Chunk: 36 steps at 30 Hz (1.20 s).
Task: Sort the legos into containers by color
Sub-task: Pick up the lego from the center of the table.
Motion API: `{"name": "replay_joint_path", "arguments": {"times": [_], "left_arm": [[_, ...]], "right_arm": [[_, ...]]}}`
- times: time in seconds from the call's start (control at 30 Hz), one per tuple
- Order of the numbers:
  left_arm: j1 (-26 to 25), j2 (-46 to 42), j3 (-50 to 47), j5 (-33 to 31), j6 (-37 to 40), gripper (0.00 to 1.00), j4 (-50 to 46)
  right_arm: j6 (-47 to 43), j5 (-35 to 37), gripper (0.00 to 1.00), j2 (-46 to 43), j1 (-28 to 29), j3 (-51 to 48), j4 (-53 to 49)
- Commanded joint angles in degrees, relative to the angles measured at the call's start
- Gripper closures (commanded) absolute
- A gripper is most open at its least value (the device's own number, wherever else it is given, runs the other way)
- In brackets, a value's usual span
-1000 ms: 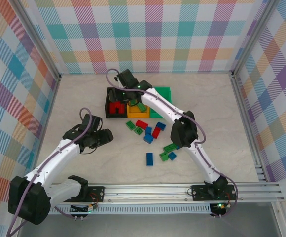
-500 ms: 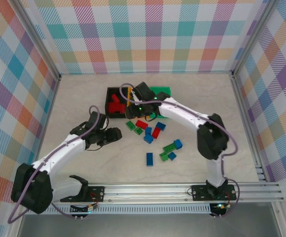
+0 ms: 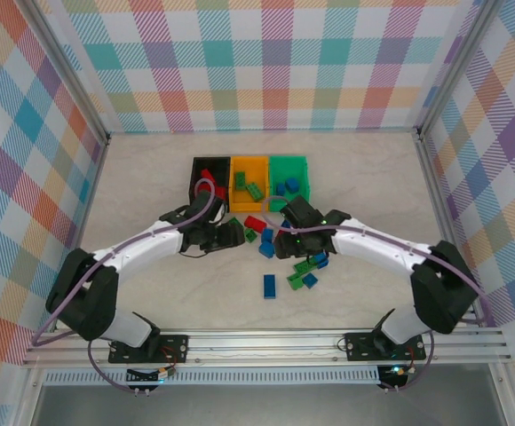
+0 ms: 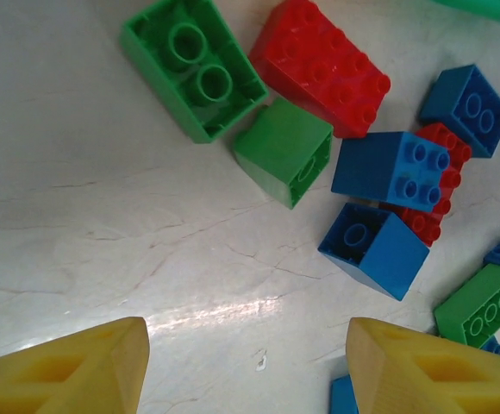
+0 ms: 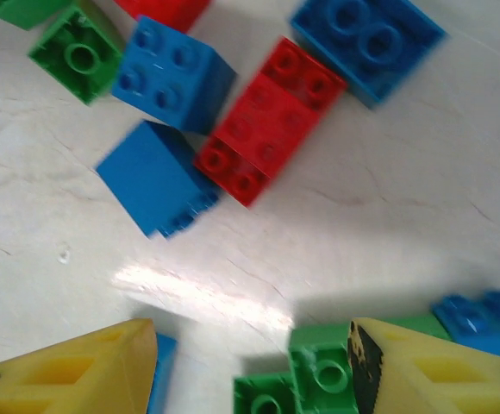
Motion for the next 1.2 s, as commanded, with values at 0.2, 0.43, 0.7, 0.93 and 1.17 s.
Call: {"name": "replay_joint_path", "arguments": {"times": [0.2,0.43,0.7,0.93,1.17], "left_arm": [[-5.6,6.1,4.4,-0.1,0.1,0.38,0.8],[-6.9,7.3,4.6,-0.4,-0.3,0.38,0.7],[-7.0,5.3,4.1,-2.6,0.1,0.38,-1.2],[-7.0,4.9,3.3,-3.4,0.2,0.38,-1.4],[-7.0,6.2,4.3,-2.6,0.2,0.38,-1.0]], "right_arm": [[6.0,4.2,0.37,-8.4,-6.9,-9.9,-5.1],[4.3,0.9,0.37,-4.4,-9.2,-9.8,-1.9],[3.4,0.9,0.49,2.2,-9.8,-8.3,0.9],[2.8,-0.1,0.72,-0.1,-10.1,-8.7,1.7],[2.6,0.0,0.71,-2.6,-10.1,-7.6,0.5]]}}
